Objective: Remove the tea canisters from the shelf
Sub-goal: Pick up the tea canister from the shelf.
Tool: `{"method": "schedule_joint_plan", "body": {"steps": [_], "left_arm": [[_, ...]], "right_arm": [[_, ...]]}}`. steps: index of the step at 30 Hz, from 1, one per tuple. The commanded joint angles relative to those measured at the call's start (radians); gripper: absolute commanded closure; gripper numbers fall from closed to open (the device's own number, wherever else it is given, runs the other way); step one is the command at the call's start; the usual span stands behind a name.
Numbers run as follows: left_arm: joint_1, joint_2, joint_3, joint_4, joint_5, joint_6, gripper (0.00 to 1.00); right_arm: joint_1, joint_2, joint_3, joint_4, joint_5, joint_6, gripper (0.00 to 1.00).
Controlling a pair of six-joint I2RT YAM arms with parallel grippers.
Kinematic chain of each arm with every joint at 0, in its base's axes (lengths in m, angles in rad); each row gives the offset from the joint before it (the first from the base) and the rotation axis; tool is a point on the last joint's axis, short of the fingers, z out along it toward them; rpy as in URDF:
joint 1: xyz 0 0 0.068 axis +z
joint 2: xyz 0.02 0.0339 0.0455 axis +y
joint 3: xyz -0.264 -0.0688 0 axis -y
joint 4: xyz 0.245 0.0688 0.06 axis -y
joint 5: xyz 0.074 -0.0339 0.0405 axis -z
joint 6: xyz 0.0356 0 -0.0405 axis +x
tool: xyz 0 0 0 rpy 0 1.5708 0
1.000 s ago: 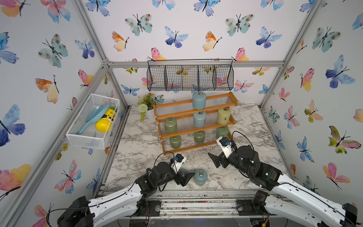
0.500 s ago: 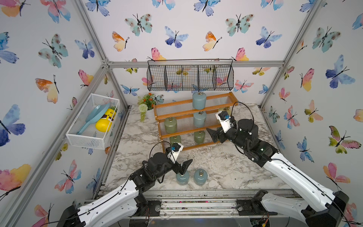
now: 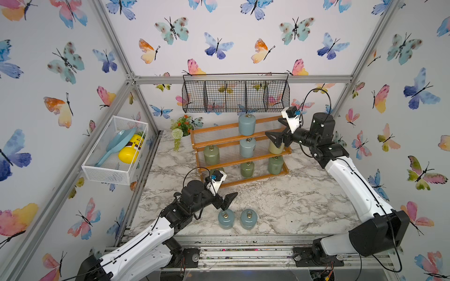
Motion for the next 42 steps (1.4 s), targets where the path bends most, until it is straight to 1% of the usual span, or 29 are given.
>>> {"method": "schedule_joint_plan", "body": {"steps": [1,6,9,12,16,26,42], "left_arm": [[0.014,-0.009,0.001,0.0,0.055,0.011,0.02],[0.017,-0.016,-0.009,-0.003,0.075,0.007,0.02],[0.018,-0.026,-0.017,-0.003,0.077,0.001,0.02],[0.018,-0.037,-0.027,0.004,0.081,-0.005,0.02],[0.019,-0.033,-0.025,-0.003,0.11,0.008,0.02],[0.019,0.003,-0.008,-0.005,0.134,0.021,0.01],[0.018,0.008,-0.006,-0.016,0.144,0.039,0.02]], "right_arm": [[-0.023,0.068,0.085,-0.023,-0.242,-0.061,0.0],[-0.037,0.182,0.195,-0.035,-0.345,-0.069,0.0],[-0.037,0.243,0.265,-0.063,-0.364,-0.07,0.0],[-0.037,0.277,0.284,-0.031,-0.378,-0.049,0.0],[-0.036,0.301,0.304,-0.018,-0.385,-0.031,0.0],[-0.028,0.359,0.347,0.012,-0.425,0.012,0.0],[0.034,0.496,0.533,-0.062,-0.418,0.012,0.0]]}}
